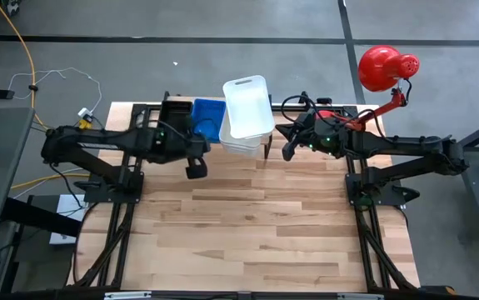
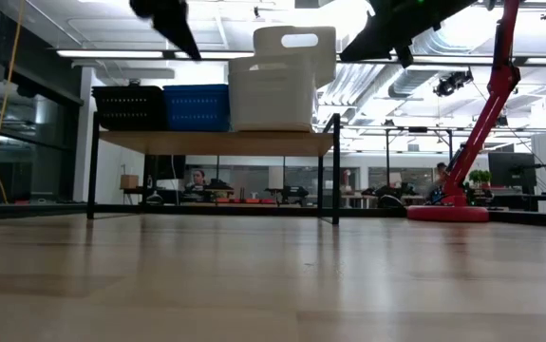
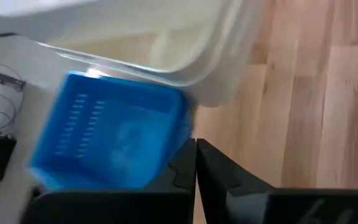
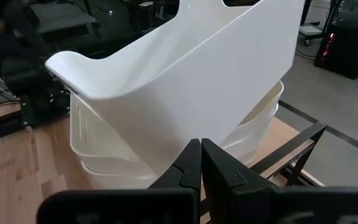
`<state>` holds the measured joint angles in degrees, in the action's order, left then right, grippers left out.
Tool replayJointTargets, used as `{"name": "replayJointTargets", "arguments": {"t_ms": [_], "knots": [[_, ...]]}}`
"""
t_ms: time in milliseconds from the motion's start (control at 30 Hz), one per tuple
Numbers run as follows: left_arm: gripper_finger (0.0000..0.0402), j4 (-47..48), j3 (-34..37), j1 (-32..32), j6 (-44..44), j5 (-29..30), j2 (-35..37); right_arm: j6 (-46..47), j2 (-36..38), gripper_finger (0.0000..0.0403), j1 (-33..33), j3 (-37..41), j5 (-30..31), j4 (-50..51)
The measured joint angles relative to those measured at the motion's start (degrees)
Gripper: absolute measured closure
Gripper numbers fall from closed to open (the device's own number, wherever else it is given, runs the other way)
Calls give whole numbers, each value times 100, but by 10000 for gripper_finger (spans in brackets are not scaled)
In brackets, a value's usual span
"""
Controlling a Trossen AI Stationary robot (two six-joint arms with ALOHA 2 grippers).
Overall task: Stack baskets on shelf by color
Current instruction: Stack the white bin on the white bin on the shelf
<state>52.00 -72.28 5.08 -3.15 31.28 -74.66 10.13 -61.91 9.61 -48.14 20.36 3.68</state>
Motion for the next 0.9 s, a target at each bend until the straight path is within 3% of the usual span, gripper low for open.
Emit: {"name": "replayJointTargets", "arguments": {"t_ms": [200,467,900], "knots": [[401,-1025,626,108,-105,-53,-82,-5,0,403,13,0,-204,38],[401,-1772,635,257,-411,-146,-135,5,0,403,13,0,-267,39],[401,-1818,633,671,-455,-556,-206,130,-101,403,48,0,-449,154]]}}
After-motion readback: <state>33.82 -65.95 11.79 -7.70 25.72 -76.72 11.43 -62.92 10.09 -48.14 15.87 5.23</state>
